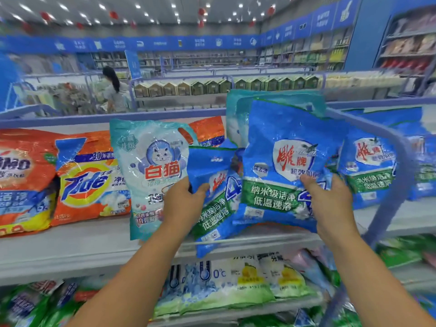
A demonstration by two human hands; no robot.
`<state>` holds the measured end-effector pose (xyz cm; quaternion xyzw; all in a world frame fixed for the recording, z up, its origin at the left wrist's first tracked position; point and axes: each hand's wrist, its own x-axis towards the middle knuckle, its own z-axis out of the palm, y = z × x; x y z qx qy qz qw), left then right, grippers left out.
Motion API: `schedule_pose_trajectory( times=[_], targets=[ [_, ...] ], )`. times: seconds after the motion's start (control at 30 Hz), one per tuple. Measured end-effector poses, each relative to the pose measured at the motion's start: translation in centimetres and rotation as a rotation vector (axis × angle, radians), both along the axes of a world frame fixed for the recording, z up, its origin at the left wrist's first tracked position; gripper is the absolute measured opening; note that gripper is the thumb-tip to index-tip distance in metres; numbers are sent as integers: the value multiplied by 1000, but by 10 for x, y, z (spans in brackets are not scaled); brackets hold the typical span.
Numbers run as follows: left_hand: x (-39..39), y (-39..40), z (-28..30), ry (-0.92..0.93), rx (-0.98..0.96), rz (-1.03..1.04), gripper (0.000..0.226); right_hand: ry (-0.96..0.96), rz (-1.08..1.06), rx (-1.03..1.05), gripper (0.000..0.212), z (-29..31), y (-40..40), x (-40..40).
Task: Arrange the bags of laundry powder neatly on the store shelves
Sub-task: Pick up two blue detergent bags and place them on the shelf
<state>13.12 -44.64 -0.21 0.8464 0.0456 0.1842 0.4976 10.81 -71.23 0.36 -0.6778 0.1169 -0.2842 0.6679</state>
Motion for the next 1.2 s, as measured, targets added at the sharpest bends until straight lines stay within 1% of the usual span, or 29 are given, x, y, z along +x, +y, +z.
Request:
schedule_pose_trajectory(
  times=[0.07, 0.1, 0.17, 0.2, 0.23, 0.3, 0.33, 0.43, 0.53, 0.6, 0.73, 0.83, 0.93, 1.03, 1.13, 1.2],
  targets=[
    [-4, -5, -3, -8, -63, 25, 25, 29, 25, -5, 73, -6, -7, 2],
    [-5, -7, -4, -7, -80, 48, 28, 32, 49, -11, 63, -7, -10, 2],
    [-5, -13, -4, -4, -86, 85, 27, 49, 87, -12, 26, -12, -21, 6],
    [-5, -17, -3, -6, -87, 96, 24, 51, 116, -17, 15, -15, -26, 8],
    [-3, -20, -3, -13, -83, 100, 21, 59, 143, -41, 9, -16, -29, 9],
    [-1, -25, 3, -56, -74, 144, 19, 77, 190, -101, 11, -15, -34, 14],
    [1, -26, 8, -94, -97, 183, 22, 86, 213, -96, 11, -16, -37, 18],
    [-3, -28, 32, -196, -231, 271, 31, 115, 319, 16, 23, -14, -43, 25],
    [-15, -36, 59, -262, -144, 267, 37, 126, 381, 105, 22, -10, -48, 25],
    [-21, -40, 68, -265, -132, 238, 41, 105, 418, 167, 20, -3, -50, 19],
    [-43, -41, 71, -211, -178, 201, 35, 53, 450, 224, 19, 7, -46, 0],
    [-65, -39, 71, -204, -282, 198, 20, 23, 432, 175, 20, 10, -40, -21],
    [-84, -40, 77, -234, -321, 156, 20, 18, 382, 151, 22, 15, -40, -50],
    [-101, -39, 83, -304, -364, 109, 13, 35, 261, 103, 16, 22, -42, -82],
    [-116, -38, 81, -307, -487, -17, 17, 43, 184, 91, 14, 21, -47, -110],
    [-126, -44, 67, -250, -535, -83, 21, 69, 131, 69, 12, 17, -51, -131]
  ],
)
